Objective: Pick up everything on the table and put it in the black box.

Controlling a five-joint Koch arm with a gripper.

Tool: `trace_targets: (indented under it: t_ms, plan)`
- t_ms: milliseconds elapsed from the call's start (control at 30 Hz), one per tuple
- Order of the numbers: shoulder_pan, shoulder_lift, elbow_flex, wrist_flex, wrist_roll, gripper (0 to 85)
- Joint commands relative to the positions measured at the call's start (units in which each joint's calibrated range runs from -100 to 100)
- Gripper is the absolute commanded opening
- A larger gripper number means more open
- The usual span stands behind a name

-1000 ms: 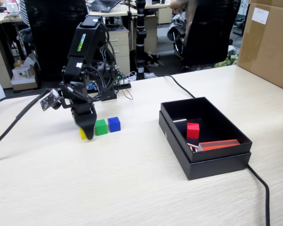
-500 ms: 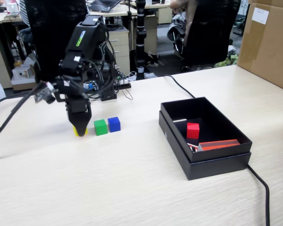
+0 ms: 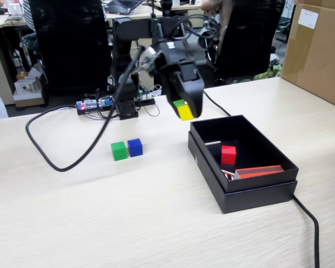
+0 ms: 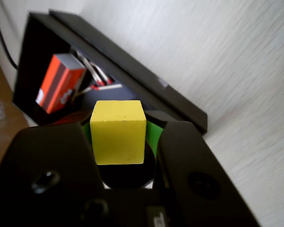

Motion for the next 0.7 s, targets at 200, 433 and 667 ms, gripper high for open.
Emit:
trace_targets:
  t_ms: [200, 433, 667]
  plan:
    - [6.7, 14.7, 10.4, -0.5, 1.5, 9.8]
    - [7.9, 24.2, 12.0, -0.5, 1.6, 10.0]
    - [7.9, 30.3, 10.2, -0.6, 1.5, 17.3]
